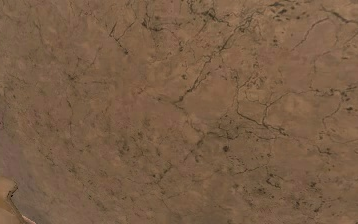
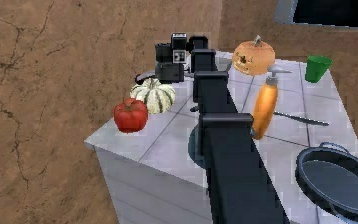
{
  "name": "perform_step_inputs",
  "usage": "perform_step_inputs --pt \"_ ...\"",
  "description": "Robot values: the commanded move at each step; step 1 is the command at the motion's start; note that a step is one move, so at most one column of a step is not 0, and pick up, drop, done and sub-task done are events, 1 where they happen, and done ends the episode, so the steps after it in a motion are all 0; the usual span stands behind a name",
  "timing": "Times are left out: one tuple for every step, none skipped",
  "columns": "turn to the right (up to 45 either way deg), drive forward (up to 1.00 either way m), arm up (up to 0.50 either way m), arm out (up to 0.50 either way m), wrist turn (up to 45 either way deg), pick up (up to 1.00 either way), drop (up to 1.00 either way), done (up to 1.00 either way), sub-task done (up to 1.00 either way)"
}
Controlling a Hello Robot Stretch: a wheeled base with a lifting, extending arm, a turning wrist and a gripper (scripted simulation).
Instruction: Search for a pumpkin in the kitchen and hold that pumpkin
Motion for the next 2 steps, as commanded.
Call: perform_step_inputs --pt "0.0 0.0 0.0 0.0 0.0 1.0 0.0 0.0 0.0" --pt "0.0 0.0 0.0 0.0 0.0 0.0 0.0 1.0 0.0"
